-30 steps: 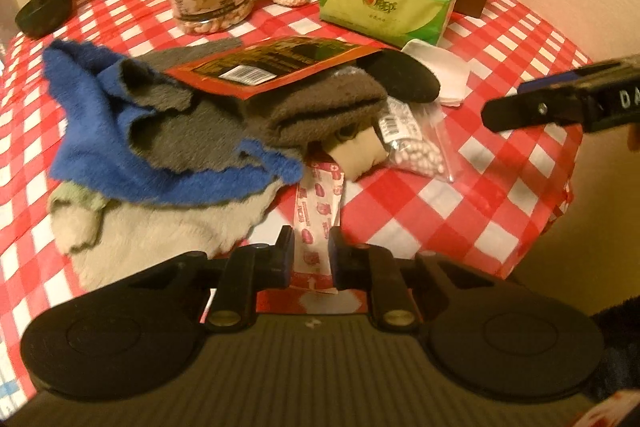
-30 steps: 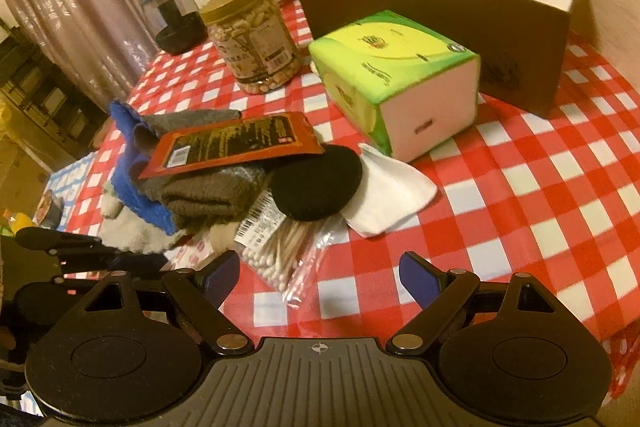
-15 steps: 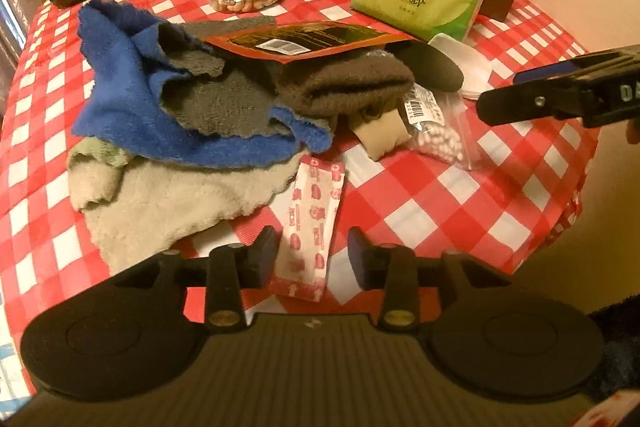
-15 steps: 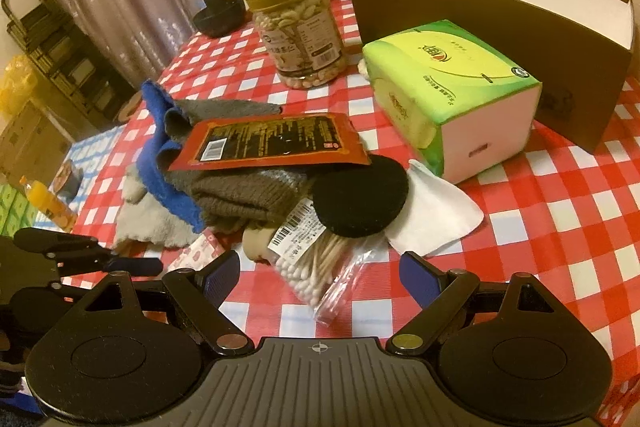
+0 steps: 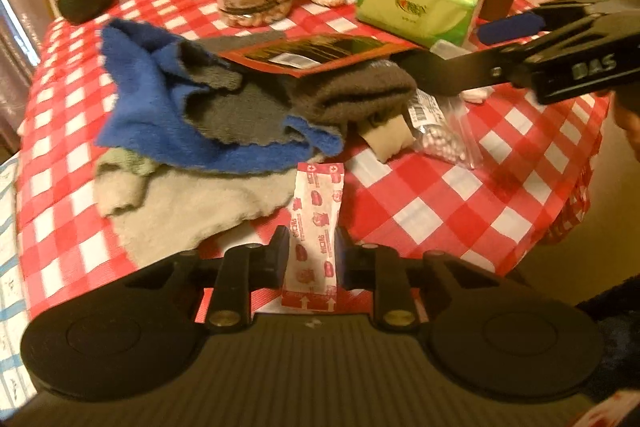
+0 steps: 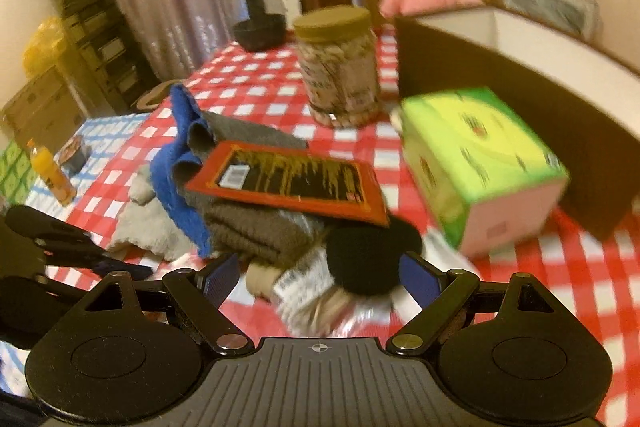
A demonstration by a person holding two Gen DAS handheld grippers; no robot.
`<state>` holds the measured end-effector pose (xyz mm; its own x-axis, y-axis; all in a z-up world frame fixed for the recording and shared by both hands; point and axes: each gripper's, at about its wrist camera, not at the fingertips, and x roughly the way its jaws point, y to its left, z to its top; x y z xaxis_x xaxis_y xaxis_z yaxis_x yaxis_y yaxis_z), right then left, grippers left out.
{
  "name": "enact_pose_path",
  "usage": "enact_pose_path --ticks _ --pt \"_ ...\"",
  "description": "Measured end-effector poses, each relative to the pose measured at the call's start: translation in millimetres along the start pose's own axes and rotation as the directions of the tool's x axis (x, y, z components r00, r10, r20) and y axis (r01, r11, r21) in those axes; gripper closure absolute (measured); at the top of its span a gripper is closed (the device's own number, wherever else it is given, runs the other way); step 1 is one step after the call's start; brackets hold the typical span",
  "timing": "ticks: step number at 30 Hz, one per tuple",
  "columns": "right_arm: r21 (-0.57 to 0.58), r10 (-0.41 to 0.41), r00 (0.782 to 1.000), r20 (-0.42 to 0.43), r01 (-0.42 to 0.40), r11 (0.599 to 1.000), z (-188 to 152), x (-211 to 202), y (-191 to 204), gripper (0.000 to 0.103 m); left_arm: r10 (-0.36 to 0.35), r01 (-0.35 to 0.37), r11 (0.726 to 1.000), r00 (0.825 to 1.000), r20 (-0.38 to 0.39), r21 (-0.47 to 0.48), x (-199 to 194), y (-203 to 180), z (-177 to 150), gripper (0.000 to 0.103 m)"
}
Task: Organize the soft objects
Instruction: 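Grasp the red snack packet with the right tool while the left holds the bandage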
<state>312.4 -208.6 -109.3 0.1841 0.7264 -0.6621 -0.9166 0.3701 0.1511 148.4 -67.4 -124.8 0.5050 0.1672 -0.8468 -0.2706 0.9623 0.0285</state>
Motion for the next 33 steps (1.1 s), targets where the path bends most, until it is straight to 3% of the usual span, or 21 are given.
enact_pose_path --ticks 8,14,20,24,29,33 --pt "-0.264 0.031 0.998 0.047 -0.017 0.964 9.7 29.8 38.3 0.028 0.060 -0.056 0.991 0.998 0.030 -0.121 -27.5 25.1 -2.0 0.081" --pt "-0.355 0.021 0.998 0.054 -0.001 0.935 10.4 59.5 71.1 0.032 0.056 -0.050 0.989 0.998 0.034 -0.142 -28.0 45.7 2.0 0.081" --pt "-0.306 -0.024 0.998 0.052 0.039 0.951 22.5 85.8 77.5 0.047 0.030 -0.026 0.992 0.999 0.033 -0.120 -19.2 64.4 14.2 0.081" --pt "-0.261 -0.037 0.997 0.062 0.052 0.964 32.4 85.4 69.4 0.065 0.008 -0.005 0.995 0.999 0.034 -0.097 -13.4 70.5 21.2 0.081" --pt "-0.244 -0.113 0.990 0.089 0.132 0.961 38.8 83.9 61.9 0.070 -0.018 0.022 0.997 0.999 0.045 -0.079 -6.2 77.6 34.4 0.081" --pt "-0.280 -0.185 0.981 0.053 0.193 0.941 40.6 96.4 54.3 0.071 -0.030 0.034 0.997 0.998 0.052 -0.069 0.1 82.8 47.2 0.081"
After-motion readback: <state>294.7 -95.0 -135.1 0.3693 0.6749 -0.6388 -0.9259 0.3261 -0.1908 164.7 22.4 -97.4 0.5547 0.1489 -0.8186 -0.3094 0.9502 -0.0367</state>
